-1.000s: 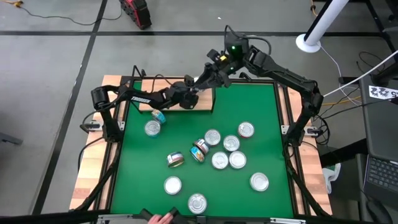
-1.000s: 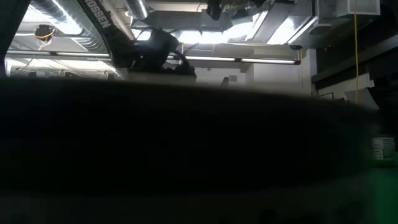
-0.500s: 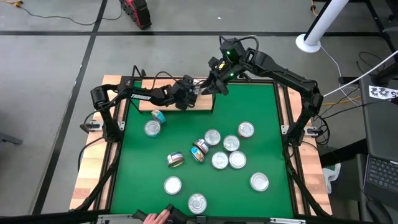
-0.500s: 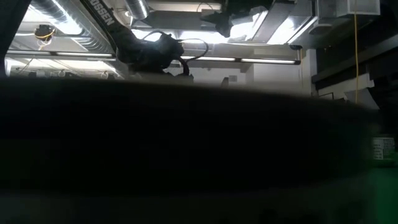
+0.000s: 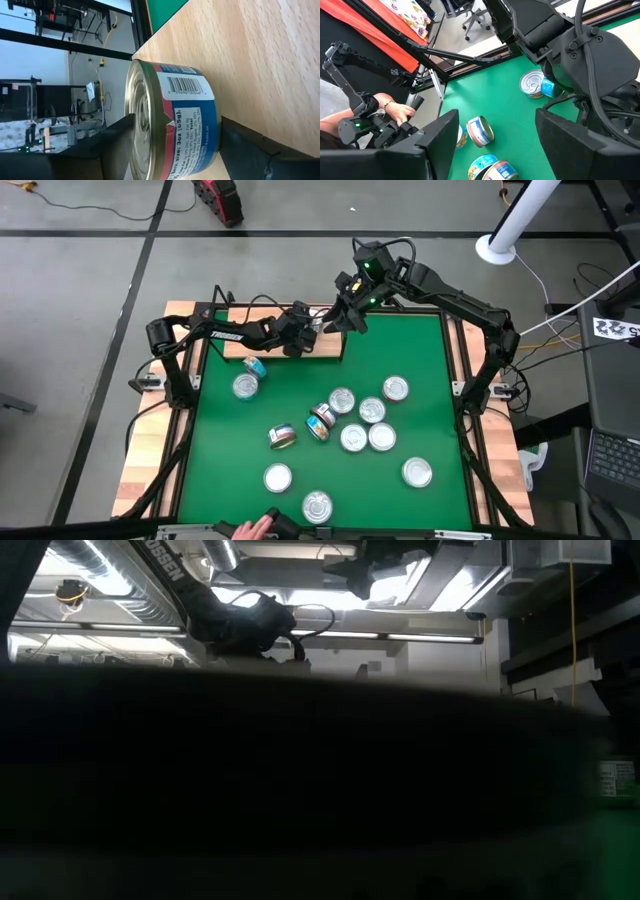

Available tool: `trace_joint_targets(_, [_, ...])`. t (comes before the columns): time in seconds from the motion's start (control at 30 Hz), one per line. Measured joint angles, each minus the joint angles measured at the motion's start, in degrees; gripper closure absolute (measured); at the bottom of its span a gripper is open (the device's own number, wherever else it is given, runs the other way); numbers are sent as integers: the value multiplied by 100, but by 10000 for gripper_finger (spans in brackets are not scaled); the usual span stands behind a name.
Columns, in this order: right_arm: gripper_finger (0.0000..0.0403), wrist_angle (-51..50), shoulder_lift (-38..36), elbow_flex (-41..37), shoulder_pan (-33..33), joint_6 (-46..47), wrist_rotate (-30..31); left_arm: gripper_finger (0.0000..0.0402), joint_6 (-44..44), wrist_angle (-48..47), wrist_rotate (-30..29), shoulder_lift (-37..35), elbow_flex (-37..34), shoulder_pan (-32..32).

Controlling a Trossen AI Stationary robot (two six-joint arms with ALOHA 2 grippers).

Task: Stack canned seafood by type on shelf
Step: Put the blue pink tuna can on the shelf

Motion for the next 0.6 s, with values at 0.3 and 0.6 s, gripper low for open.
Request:
trace_joint_targets(0.3, [141, -348, 0, 0, 0, -15, -2, 133, -961, -46, 412, 4, 0, 42])
trace_joint_targets(0.6, [141, -733, 0, 0, 0, -334, 287, 132, -1345, -27, 471, 9, 0, 287])
